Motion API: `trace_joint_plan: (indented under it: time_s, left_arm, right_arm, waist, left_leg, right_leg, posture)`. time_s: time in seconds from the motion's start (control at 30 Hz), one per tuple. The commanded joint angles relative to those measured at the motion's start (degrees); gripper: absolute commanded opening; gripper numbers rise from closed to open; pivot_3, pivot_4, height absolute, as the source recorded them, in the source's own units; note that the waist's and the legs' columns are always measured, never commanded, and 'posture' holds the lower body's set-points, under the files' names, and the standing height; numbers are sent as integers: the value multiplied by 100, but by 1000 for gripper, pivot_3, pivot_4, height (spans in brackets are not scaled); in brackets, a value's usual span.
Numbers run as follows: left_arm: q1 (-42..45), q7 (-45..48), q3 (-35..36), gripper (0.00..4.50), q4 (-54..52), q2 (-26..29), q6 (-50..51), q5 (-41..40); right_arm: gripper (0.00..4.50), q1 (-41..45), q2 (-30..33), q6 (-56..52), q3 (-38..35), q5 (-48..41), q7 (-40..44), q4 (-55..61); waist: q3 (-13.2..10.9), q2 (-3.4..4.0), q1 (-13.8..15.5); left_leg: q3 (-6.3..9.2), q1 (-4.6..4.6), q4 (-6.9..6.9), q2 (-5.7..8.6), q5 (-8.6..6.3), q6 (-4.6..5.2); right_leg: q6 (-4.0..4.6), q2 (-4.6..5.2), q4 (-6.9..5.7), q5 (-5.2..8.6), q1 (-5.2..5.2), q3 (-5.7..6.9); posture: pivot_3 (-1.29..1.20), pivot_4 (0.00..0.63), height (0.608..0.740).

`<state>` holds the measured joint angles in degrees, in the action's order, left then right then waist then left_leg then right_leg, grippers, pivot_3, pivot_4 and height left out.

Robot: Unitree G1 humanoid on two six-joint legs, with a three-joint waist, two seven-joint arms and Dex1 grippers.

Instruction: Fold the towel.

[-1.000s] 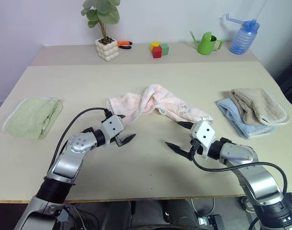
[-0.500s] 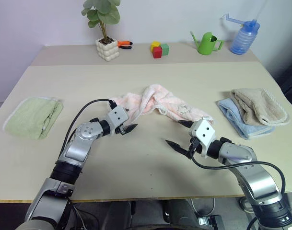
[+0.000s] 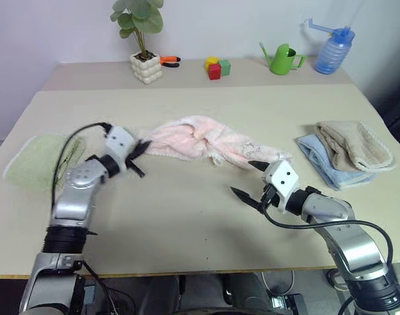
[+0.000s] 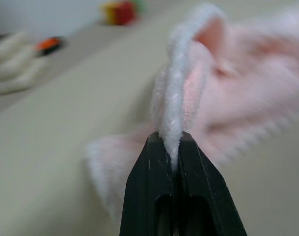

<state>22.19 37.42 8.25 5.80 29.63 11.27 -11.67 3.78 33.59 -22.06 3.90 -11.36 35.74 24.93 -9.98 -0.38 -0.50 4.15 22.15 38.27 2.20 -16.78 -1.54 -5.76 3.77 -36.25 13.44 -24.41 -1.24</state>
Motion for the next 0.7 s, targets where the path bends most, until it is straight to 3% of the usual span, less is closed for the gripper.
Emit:
trace_joint_plan:
  time_s: [0.03,0.4,0.7]
  left_arm:
    - [-129,-84,626,51,-414,104,537,-630]
    - [-22,-600,994,51,-763,-146,1469,-1437]
    - [-199,-380,693,51,-831,67,1398,-1303]
  right_arm:
    - [4500,253,-40,201,-61,81,-24,-82]
    - [4500,800,-61,531,-161,494,-281,-813]
    - [4500,899,449,1280,264,1470,-142,-1229]
  waist:
    - [0,0,-15]
    - [0,-1,-16]
    - [1,-1,-19]
  left_leg:
    - [-1,0,0,0,0,0]
    - [0,-1,-1,0,1,-2]
    - [-2,-1,-1,0,1,-2]
  right_leg:
    - [0,0,0,0,0,0]
    - [0,-1,-1,0,-1,-1]
    - [0,-3,-1,0,-2,-1]
  posture:
    - [0,150,730]
    - [0,150,730]
    - [0,150,730]
